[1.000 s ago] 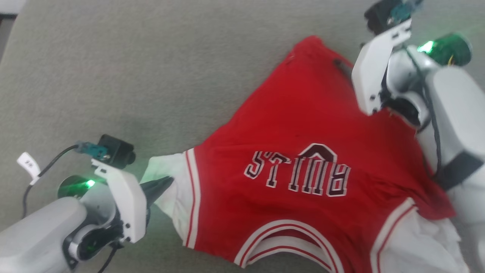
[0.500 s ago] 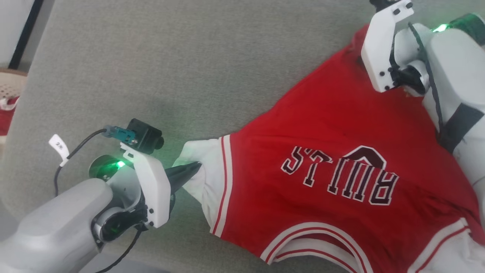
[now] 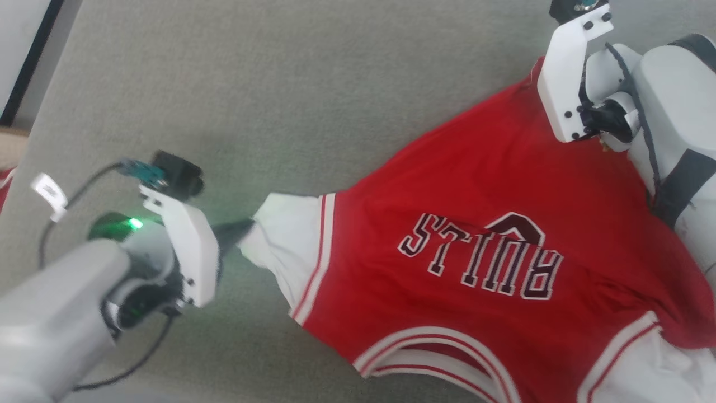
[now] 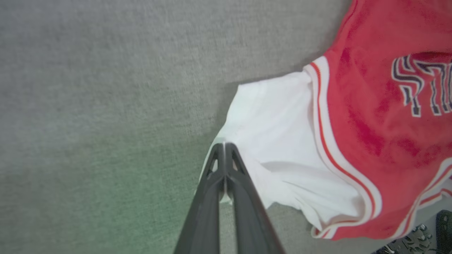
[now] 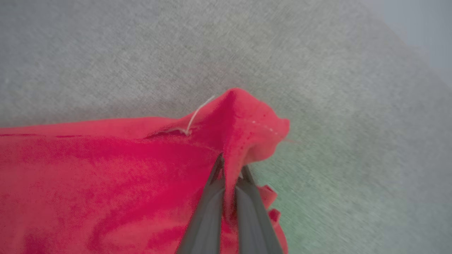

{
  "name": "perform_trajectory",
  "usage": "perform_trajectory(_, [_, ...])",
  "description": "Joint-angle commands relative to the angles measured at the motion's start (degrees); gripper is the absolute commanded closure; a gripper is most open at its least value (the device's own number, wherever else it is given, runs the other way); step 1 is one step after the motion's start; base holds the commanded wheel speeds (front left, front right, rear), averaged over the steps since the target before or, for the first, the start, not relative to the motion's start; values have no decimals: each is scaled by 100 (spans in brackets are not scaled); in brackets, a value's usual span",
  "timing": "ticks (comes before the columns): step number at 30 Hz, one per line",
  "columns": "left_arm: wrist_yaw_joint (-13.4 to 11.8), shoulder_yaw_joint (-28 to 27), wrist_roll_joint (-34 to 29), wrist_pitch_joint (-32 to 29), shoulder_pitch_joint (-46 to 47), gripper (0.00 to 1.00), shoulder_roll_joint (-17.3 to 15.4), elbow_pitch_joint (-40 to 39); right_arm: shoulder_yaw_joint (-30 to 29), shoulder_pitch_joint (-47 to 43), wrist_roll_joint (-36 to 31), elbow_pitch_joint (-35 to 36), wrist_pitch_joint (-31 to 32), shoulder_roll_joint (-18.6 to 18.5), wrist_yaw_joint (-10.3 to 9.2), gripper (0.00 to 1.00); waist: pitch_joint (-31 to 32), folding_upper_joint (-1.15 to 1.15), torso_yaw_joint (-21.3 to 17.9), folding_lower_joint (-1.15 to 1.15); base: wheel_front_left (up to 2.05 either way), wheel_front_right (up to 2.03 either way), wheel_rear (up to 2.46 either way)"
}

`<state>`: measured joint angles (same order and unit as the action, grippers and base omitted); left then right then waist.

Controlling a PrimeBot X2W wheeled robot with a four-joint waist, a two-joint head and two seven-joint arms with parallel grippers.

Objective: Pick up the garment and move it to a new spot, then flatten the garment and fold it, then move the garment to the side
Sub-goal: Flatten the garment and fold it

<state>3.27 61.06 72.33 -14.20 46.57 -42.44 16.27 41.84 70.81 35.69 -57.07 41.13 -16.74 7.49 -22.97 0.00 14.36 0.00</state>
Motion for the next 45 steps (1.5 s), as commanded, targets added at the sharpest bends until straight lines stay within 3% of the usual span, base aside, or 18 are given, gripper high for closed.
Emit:
perform_trajectory(1, [-60, -53, 66, -64, 140, 100, -79, 2, 32, -18, 73, 78, -92, -30, 1, 100, 201, 0, -198, 0, 0, 0, 0])
perform_trajectory(14, [-514, -389, -393, -879, 1417, 100, -935, -141, 445, -37, 572, 1044, -769, -597, 0, 100, 1161, 0, -931, 0, 0, 0, 0])
perform_trajectory(18, [-610, -433, -618, -1028, 1841, 100, -1006, -30, 529, -65, 642, 1402, -845, -809, 0, 100, 1439, 0, -1097, 0, 0, 0, 0])
perform_trajectory(27, [-466, -503, -979, -1273, 2718, 100, -860, 483, 373, -49, 643, 1986, -957, -1140, 0, 100, 1722, 0, -1338, 0, 0, 0, 0])
perform_trajectory(32, [-382, -542, -1332, -930, 3222, 100, -589, 961, 67, 148, 436, 1861, -1377, -958, 0, 100, 1506, 0, -1433, 0, 0, 0, 0])
perform_trajectory(37, [-368, -645, -1860, -121, 3839, 100, -254, 1598, -285, 523, -64, 1351, -2034, -599, 0, 100, 1037, 0, -1497, 0, 0, 0, 0])
perform_trajectory(38, [-362, -707, -2083, 309, 4167, 100, -105, 1863, -452, 752, -328, 1092, -2370, -433, 0, 100, 806, 0, -1506, 0, 0, 0, 0])
perform_trajectory(42, [-399, -784, -2424, 957, 4702, 100, 89, 2262, -807, 1197, -867, 613, -3024, -228, 0, 100, 451, 0, -1499, 0, 0, 0, 0])
perform_trajectory(45, [-418, -833, -2790, 1693, 5232, 100, 249, 2607, -1246, 1622, -1559, 172, -3921, -36, 0, 100, 137, 0, -1484, 0, 0, 0, 0])
